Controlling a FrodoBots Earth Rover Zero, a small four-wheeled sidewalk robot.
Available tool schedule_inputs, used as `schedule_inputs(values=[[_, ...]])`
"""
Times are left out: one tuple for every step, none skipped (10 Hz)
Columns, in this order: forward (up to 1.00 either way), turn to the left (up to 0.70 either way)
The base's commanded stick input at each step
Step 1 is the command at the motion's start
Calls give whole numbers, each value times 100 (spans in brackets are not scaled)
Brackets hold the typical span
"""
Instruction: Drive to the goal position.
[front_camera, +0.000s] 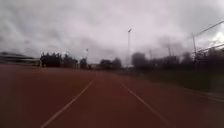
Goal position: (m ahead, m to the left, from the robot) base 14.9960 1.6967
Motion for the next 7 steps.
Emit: schedule_inputs(values=[[70,0],[70,0],[70,0],[70,0],[70,0],[70,0],[70,0]])
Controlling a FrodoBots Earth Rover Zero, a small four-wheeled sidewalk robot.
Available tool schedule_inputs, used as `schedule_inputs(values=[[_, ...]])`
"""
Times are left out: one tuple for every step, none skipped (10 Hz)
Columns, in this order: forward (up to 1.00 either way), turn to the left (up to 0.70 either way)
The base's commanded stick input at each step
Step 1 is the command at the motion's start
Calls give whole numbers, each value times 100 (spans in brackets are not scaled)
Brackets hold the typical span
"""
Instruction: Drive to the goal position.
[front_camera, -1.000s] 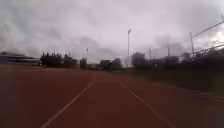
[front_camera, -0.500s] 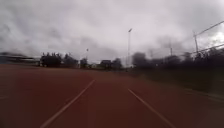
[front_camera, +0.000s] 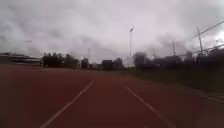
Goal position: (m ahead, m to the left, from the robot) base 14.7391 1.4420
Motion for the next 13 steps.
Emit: schedule_inputs(values=[[70,0],[70,0],[70,0],[70,0],[70,0],[70,0],[70,0],[70,0],[70,0],[70,0],[70,0],[70,0],[70,0]])
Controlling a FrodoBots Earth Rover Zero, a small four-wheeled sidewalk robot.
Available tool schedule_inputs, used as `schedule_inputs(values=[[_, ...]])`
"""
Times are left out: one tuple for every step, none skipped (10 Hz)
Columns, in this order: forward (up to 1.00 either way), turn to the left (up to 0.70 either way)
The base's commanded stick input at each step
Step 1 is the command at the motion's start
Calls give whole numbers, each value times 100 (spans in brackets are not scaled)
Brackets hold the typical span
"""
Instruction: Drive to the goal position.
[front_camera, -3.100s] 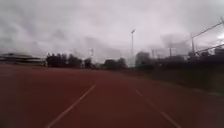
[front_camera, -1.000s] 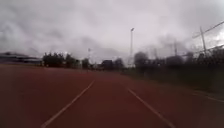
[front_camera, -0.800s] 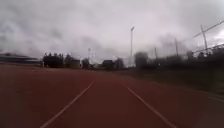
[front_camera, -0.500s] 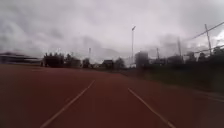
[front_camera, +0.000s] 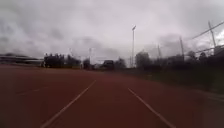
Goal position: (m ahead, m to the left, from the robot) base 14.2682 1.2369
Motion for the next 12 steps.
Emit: schedule_inputs(values=[[70,0],[70,0],[70,0],[70,0],[70,0],[70,0],[70,0],[70,0],[70,0],[70,0],[70,0],[70,0]])
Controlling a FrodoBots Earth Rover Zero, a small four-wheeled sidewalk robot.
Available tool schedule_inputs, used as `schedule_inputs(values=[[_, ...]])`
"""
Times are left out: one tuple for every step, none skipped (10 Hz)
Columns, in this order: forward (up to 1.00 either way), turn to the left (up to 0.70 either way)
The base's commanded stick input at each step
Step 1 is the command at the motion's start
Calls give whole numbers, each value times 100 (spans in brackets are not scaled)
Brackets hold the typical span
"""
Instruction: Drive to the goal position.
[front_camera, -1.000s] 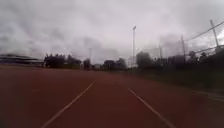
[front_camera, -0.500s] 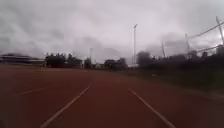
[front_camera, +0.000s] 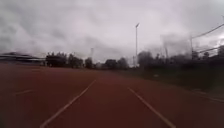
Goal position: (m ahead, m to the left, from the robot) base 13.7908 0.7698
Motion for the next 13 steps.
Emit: schedule_inputs(values=[[70,0],[70,0],[70,0],[70,0],[70,0],[70,0],[70,0],[70,0],[70,0],[70,0],[70,0],[70,0],[70,0]])
